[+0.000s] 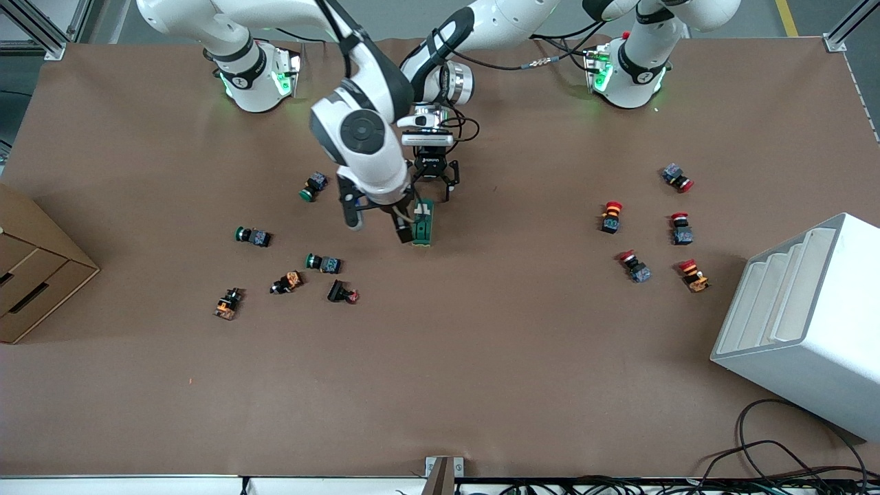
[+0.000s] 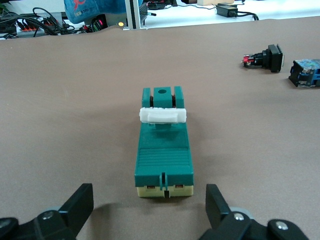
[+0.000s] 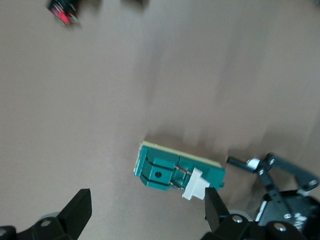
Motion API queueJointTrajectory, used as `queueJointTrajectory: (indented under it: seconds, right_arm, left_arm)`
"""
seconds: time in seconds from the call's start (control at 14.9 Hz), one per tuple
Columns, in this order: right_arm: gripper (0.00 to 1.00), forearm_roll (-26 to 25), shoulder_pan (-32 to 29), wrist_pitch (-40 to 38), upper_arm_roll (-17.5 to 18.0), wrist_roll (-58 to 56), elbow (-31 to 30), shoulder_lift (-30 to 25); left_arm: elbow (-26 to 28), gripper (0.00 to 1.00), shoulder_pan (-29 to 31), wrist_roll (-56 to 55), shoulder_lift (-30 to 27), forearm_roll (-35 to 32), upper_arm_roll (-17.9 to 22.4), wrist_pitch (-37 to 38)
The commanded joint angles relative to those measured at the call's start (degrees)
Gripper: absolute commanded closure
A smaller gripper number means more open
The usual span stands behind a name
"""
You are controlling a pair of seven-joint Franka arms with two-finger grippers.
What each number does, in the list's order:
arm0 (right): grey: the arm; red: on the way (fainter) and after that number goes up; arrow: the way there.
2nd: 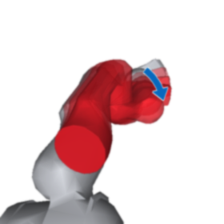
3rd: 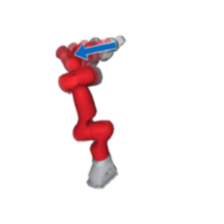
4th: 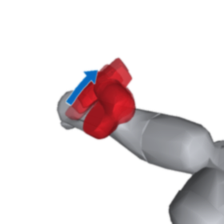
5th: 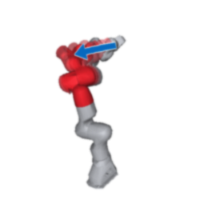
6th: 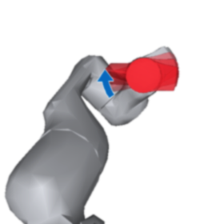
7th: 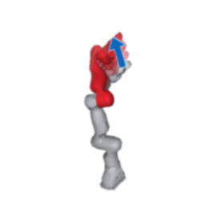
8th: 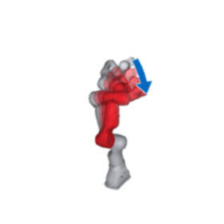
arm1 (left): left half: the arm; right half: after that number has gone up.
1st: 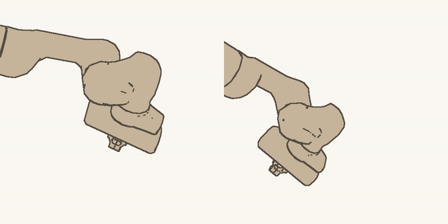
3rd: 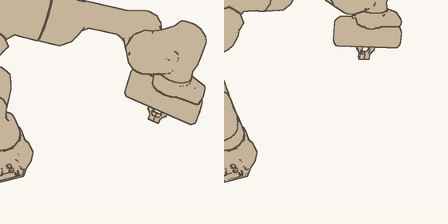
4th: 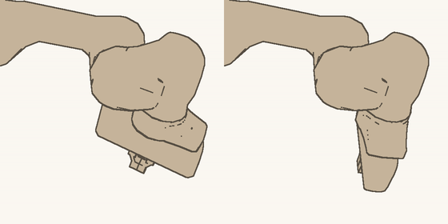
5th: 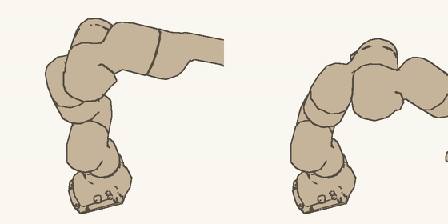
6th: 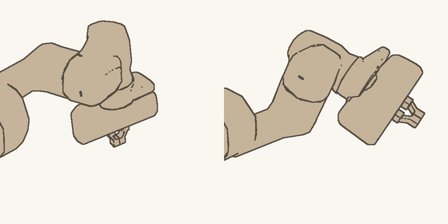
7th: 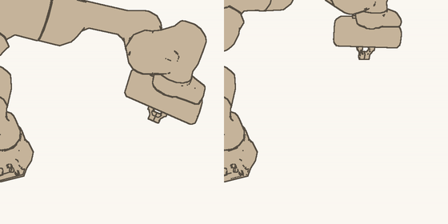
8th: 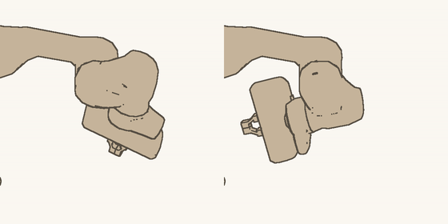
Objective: Close load switch with both arms
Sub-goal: 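Push the white handle down with the right gripper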
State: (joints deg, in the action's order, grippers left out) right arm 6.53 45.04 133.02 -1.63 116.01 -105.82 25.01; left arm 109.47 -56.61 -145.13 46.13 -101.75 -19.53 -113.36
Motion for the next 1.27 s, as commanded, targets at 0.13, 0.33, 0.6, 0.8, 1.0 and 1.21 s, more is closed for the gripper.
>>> queueJointTrajectory:
  seconds: [0.13,0.33,0.6,0.8,1.0,1.21]
  right_arm:
    - [0.0,0.5,3.04,4.97,-0.74,3.08,-0.97,4.08]
    - [0.0,0.5,3.83,5.33,-0.74,4.05,-2.37,4.0]
    - [0.0,0.41,4.89,5.76,-0.83,4.05,-3.34,4.09]
    - [0.0,-0.03,4.89,9.0,-0.83,4.05,-3.87,4.61]
    - [0.0,-0.03,4.97,11.03,-0.92,4.05,-4.22,5.23]
    - [0.0,-0.12,5.41,12.26,-1.01,4.05,-4.22,6.37]
  left_arm:
    - [-0.48,0.01,-0.43,-0.24,0.54,-0.73,0.19,0.42]
    - [-0.48,0.01,-0.43,-0.24,0.54,-0.64,0.19,0.42]
    - [-0.57,0.01,-0.34,-0.24,0.54,-0.55,0.19,0.42]
    - [-0.48,0.01,-0.35,-0.33,0.54,-0.55,0.28,0.42]
    - [-0.48,0.01,-0.43,-0.33,0.63,-0.55,0.19,0.42]
    - [-0.48,0.01,-0.34,-0.24,0.63,-0.55,0.28,0.42]
